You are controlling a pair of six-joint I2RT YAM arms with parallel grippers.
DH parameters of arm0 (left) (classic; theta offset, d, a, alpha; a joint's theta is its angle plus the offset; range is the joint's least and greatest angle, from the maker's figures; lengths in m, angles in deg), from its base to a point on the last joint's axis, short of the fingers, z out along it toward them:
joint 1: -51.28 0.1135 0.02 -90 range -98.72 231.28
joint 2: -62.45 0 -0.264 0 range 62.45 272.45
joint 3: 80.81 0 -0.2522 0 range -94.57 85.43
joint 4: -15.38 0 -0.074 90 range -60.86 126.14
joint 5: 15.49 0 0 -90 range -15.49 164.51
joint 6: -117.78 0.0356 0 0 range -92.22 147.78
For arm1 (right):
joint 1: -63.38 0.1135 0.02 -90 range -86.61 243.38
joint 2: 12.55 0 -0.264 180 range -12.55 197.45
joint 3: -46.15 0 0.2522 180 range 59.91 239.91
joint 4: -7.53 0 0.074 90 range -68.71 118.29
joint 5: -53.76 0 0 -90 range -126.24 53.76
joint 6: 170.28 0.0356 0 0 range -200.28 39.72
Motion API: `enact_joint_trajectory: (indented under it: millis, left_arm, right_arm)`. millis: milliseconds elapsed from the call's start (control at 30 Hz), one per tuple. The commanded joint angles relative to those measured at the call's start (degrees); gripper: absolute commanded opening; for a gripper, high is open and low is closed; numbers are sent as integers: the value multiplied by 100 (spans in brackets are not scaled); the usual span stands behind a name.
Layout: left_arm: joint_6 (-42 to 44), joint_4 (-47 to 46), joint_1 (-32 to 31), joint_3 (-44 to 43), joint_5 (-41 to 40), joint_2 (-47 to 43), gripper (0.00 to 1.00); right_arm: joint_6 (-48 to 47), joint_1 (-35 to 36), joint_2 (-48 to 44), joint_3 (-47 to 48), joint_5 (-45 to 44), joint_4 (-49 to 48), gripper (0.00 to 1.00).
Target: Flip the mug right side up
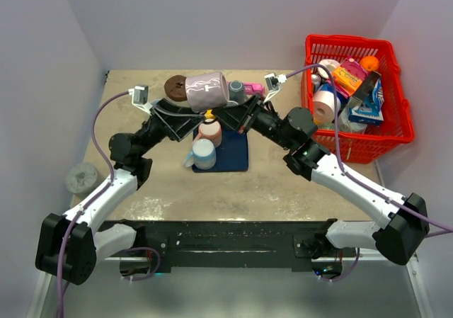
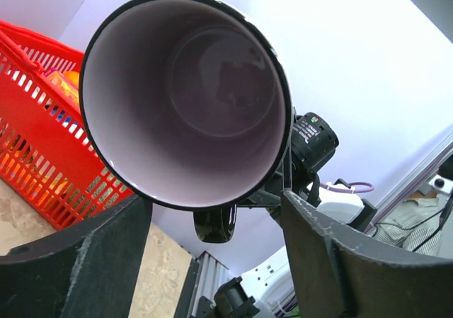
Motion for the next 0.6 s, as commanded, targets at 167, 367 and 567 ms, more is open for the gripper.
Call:
enact_joint_trajectory:
  millis: [167,367,567]
  left_arm:
    - [-103,-421,-224,-159,-196,78,66]
    - [-15,-289,-233,-150,-241,26,45]
    - [11,-219,-233,-167,-381,34,20]
  right_arm:
    - [83,142,60,-7,-68,-1131,0]
    - [100,160,113,-60,-77,-1193,0]
    - [-57,204,104,-69,37,-1105,0]
